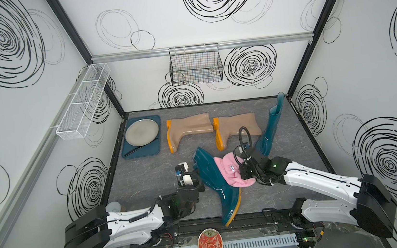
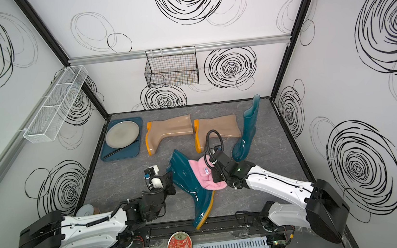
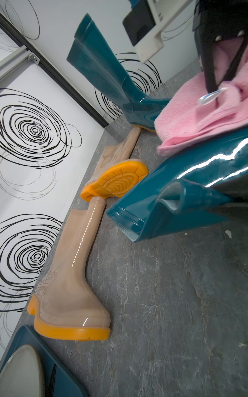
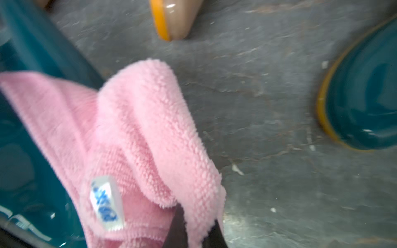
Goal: Wipe the rubber boots with a cloth
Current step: Wipe the dirt off the rubber boot.
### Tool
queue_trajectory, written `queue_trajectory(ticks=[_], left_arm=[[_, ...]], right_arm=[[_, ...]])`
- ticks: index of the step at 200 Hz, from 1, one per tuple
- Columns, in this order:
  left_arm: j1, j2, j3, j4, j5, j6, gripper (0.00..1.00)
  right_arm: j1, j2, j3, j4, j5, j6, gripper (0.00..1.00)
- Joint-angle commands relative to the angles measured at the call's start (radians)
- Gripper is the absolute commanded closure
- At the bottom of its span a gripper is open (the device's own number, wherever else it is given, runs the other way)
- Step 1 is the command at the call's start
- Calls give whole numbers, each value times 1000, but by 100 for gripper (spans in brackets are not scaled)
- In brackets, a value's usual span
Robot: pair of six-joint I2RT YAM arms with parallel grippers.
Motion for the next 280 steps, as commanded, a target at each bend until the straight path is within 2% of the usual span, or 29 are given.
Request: queue_trajectory(ticks=[1,17,37,48,61,79,93,102,123,166,198,221,239,252,280], left_arm=[[-5,-25,-20,54,-11,-29,100],[-5,-31,-24,50,-12,-31,100],[-7,-26,-35,48,-12,-36,100],[-7,-19,-43,47,-11,-43,100],[-7,-10,-55,48,-3,-51,100],[-7,-5,-78,58,7,-59,100],[-8,-10,-96,72,14,-64,100],[-9,-8,-107,85,17,-66,100],[-15,11,-128,120,21,-70,100],[-37,70,-152,195,20,-78,100],[-57,89,-165,199,25,-92,100],[-75,103,-184,216,13,-107,100],[-84,107,-196,222,6,-120,100],[-87,103,-198,214,5,-116,100],[-91,82,-202,182,7,-112,100]], right_arm=[[12,-17,17,-39,-45,-29,100],[118,-12,19,18,-110,-34,100],[311,23,26,117,-99,-69,100],[352,61,40,131,-83,-54,100],[322,101,55,87,-38,22,100],[192,117,35,51,-45,52,100],[83,106,-4,86,-113,43,100],[54,105,-25,145,-169,1,100],[89,162,12,256,-230,-64,100],[171,505,350,256,-280,-103,100],[149,679,517,313,-289,-100,100],[115,748,584,368,-364,-65,100],[119,763,611,389,-370,-54,100],[125,732,601,374,-315,-46,100],[125,559,400,366,-202,-25,100]])
